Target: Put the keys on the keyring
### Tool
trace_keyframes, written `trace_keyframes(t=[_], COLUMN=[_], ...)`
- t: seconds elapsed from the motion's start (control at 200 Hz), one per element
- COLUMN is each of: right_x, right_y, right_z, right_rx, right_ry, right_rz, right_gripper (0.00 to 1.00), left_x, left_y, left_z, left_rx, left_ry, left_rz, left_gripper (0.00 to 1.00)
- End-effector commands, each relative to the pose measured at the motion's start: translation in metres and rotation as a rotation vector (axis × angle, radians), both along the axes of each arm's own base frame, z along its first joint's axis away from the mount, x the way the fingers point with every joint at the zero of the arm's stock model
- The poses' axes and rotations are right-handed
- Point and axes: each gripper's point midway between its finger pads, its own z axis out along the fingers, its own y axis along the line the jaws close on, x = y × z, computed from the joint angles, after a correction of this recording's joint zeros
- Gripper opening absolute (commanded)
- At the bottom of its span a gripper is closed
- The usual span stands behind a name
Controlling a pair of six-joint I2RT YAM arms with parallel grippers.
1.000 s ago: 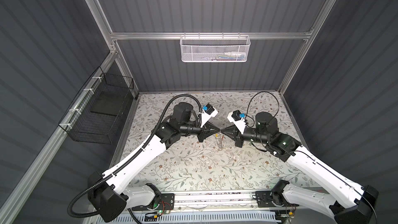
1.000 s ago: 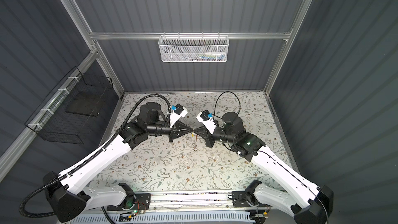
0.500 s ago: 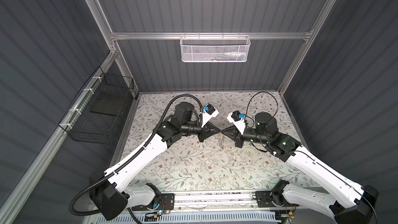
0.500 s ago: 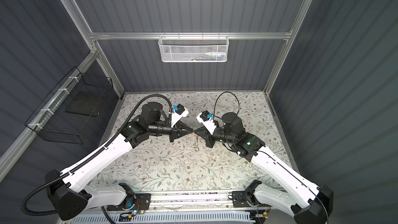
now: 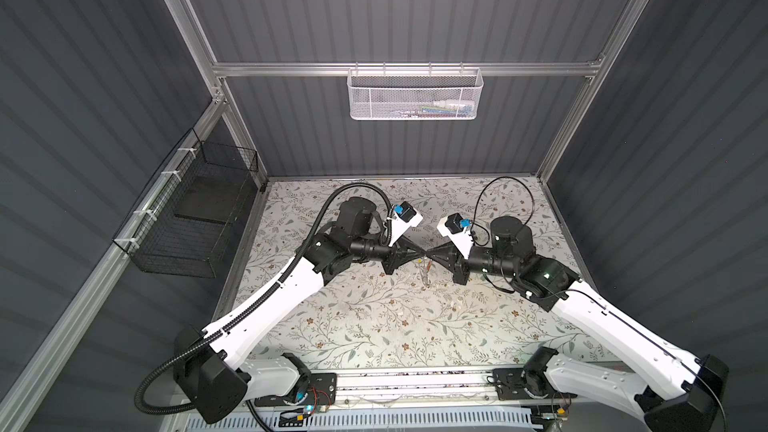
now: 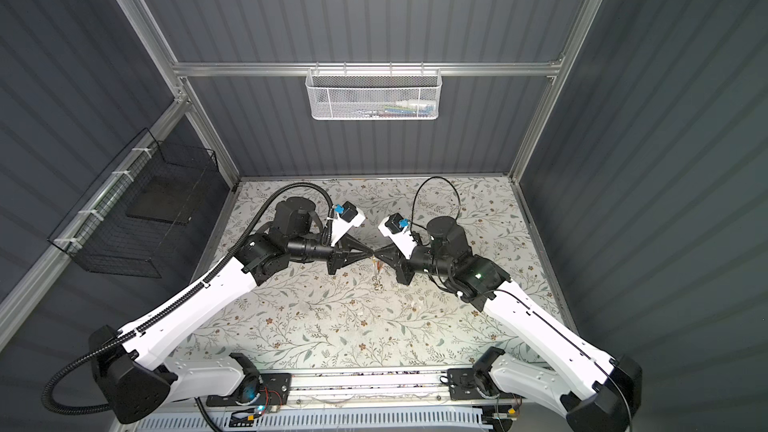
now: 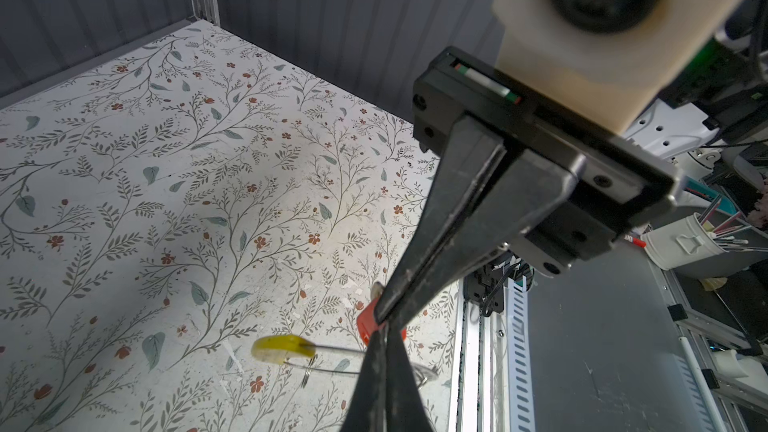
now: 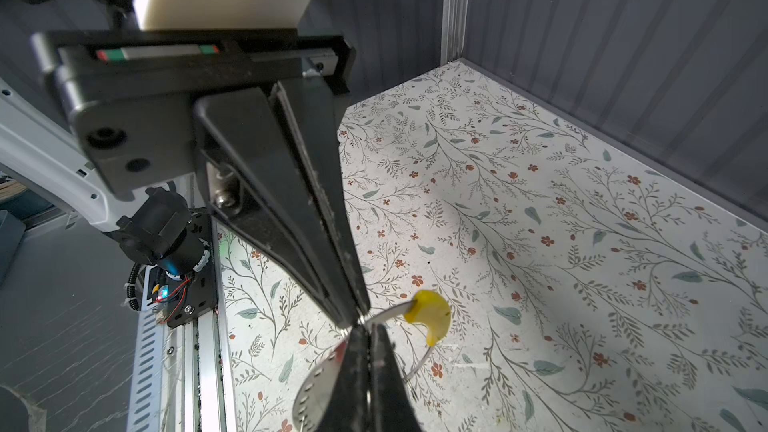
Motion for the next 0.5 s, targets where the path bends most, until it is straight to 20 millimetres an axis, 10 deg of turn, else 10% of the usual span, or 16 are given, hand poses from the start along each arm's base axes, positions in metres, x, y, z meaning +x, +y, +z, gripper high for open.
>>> trace_keyframes(t=[0.0,0.495], right_x=[-0.004,0.001], right_y=[0.006,-0.028], right_z=[0.024,0.057], right_rx=[0.071,0.288], right_ry=[-0.045,-0.097], right_rz=[0.030,-0.084], right_gripper=[0.03,0.25], left_x=[0.001,0.000], left_y=[-0.001,0.008], left_z=[0.011,0.065], left_rx=[-0.053,-0.391], left_ry=[-0.028,-0.167], left_rz=[0.008,0.089], left_gripper=[0.00,0.00])
